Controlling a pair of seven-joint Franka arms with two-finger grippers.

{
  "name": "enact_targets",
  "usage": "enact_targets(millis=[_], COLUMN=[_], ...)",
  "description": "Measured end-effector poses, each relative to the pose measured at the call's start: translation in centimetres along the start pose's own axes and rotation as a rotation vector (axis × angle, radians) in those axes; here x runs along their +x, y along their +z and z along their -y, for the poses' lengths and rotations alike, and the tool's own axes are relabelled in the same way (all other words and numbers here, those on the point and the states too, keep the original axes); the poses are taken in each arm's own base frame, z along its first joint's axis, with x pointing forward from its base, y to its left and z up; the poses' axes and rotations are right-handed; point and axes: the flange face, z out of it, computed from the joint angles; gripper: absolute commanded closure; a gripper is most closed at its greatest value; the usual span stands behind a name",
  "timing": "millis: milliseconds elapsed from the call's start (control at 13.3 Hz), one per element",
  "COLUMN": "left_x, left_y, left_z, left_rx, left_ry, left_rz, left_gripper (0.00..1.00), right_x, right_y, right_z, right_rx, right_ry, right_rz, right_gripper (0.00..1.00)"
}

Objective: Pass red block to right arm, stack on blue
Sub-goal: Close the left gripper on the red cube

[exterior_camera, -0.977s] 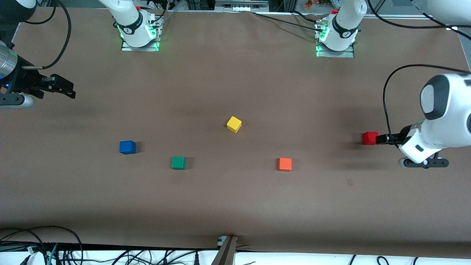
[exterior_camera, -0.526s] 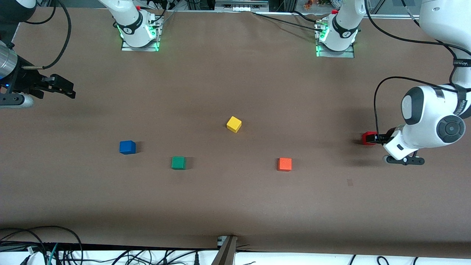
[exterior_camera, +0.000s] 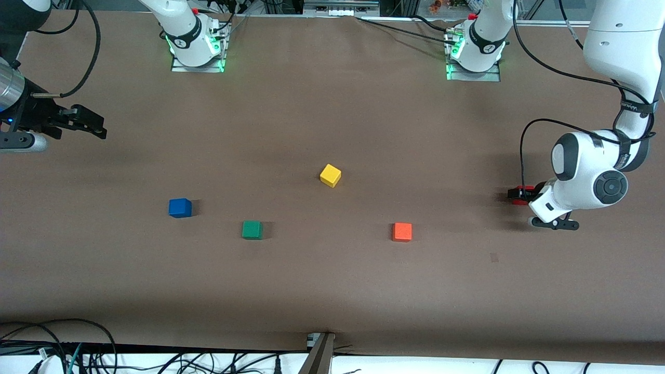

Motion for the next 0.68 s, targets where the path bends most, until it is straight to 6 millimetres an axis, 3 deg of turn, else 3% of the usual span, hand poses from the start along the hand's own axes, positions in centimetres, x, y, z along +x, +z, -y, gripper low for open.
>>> enact_targets(millis=[226,376,526,677], left_x=[0.0,-0.1,-0.3,-0.4], left_y=[1.3,2.1,2.7,2.8], left_z=[0.0,0.1,0.5,0.8], left_rx=[-0.002,-0.005,-0.008,-0.010], left_ry=[0.002,-0.001,-0.006,-0.011], left_rz=[0.005,0.015,0.025,0.026], left_gripper=[0.03,0.47,0.81,0.97], right_x=[0.0,0.0,-0.1,-0.1], right_y=[0.0,0.0,0.0,0.1], right_z=[0.0,0.0,0.0,0.0], right_rx=[0.000,0.000,0.000,0.000], right_ry=[0.000,0.000,0.000,0.000], right_rz=[0.001,0.004,0.006,0.006], right_gripper=[0.00,0.00,0.00,0.00])
